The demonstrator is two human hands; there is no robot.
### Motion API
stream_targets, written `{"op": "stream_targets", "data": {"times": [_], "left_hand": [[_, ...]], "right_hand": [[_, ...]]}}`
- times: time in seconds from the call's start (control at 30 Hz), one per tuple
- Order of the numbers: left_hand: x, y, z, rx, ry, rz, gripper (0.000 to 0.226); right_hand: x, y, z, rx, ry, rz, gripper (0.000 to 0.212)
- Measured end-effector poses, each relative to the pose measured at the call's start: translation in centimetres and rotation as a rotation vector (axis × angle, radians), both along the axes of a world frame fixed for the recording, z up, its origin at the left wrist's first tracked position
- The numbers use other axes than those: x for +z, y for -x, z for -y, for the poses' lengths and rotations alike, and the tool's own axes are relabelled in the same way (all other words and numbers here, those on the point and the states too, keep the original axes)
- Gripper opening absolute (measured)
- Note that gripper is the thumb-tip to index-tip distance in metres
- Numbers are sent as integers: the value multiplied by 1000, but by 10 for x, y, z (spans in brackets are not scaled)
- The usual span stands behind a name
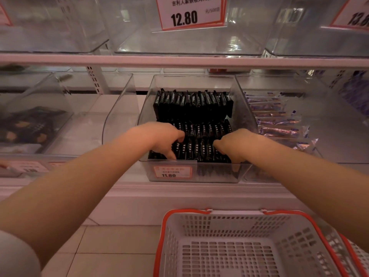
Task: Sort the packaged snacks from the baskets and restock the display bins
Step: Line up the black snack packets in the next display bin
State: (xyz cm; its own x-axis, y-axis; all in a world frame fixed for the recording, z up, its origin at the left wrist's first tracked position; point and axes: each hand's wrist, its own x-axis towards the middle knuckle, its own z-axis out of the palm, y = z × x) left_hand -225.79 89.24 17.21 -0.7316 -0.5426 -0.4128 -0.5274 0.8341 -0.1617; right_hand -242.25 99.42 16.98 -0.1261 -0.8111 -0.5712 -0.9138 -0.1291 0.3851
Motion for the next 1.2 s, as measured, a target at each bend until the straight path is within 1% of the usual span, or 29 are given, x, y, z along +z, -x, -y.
{"op": "stream_targets", "data": {"times": [0.1, 0.17, 0.2, 0.23, 0.27, 0.33, 0.37, 0.4, 0.43, 0.53, 0.6, 0.63, 0.67, 0.7, 0.73, 0.77, 0.8, 0.83, 0.87, 0.9, 1.0, 1.07, 1.13, 1.2], "left_hand": [[14, -10, 1, -46, 187, 201, 71], [14, -13, -1, -98, 257, 276, 65], [13, -14, -2, -114, 268, 287, 62], [11, -14, -3, -121, 274, 285, 59], [10, -14, -3, -122, 281, 273, 58], [8, -14, -3, -115, 302, 244, 54], [7, -14, -3, -116, 319, 232, 50], [6, -13, -4, -118, 337, 224, 47], [5, -13, -4, -118, 349, 218, 44], [4, -14, -6, -106, 361, 219, 43], [4, -14, -4, -72, 334, 227, 42], [6, -12, -3, -36, 288, 203, 41], [8, -9, 0, 7, 218, 139, 39], [9, -5, 4, 48, 137, 30, 36], [10, 1, 8, 84, 69, -114, 33], [11, 7, 12, 117, 39, -269, 31], [9, 13, 17, 147, 60, -409, 31], [6, 18, 22, 176, 115, -508, 32], [1, 22, 27, 205, 169, -565, 34], [-5, 26, 32, 231, 203, -593, 37], [-19, 40, 48, 224, 279, -557, 44], [-28, 50, 55, 195, 344, -544, 47], [-35, 58, 60, 190, 359, -554, 54], [-39, 62, 66, 188, 368, -563, 54]], "right_hand": [[-8, 6, -3, 71, 176, -26, 50], [-14, 7, -5, 94, 262, -50, 44], [-14, 8, -5, 88, 265, -25, 42], [-11, 9, -5, 61, 242, 40, 40], [-7, 11, -3, 10, 202, 156, 43], [-1, 13, 3, -114, 137, 485, 50], [-1, 12, 5, -140, 139, 617, 51], [-2, 8, 6, -130, 155, 675, 50], [-7, 5, 7, -105, 184, 673, 48], [-25, -4, 10, -20, 349, 580, 35], [-24, -4, 13, -29, 352, 568, 31], [-18, -2, 14, -66, 314, 596, 32], [-11, 0, 16, -110, 283, 645, 33], [-3, 3, 20, -146, 298, 698, 32], [5, 7, 25, -174, 374, 740, 30], [11, 10, 32, -203, 492, 750, 28], [14, 13, 39, -242, 622, 713, 28], [14, 14, 46, -288, 723, 644, 30], [12, 14, 52, -324, 773, 566, 33], [9, 15, 57, -345, 780, 480, 36], [-6, 21, 70, -346, 747, 275, 45], [-15, 26, 76, -329, 770, 195, 41], [-20, 28, 81, -295, 833, 128, 35], [-22, 30, 87, -269, 886, 118, 31]]}}
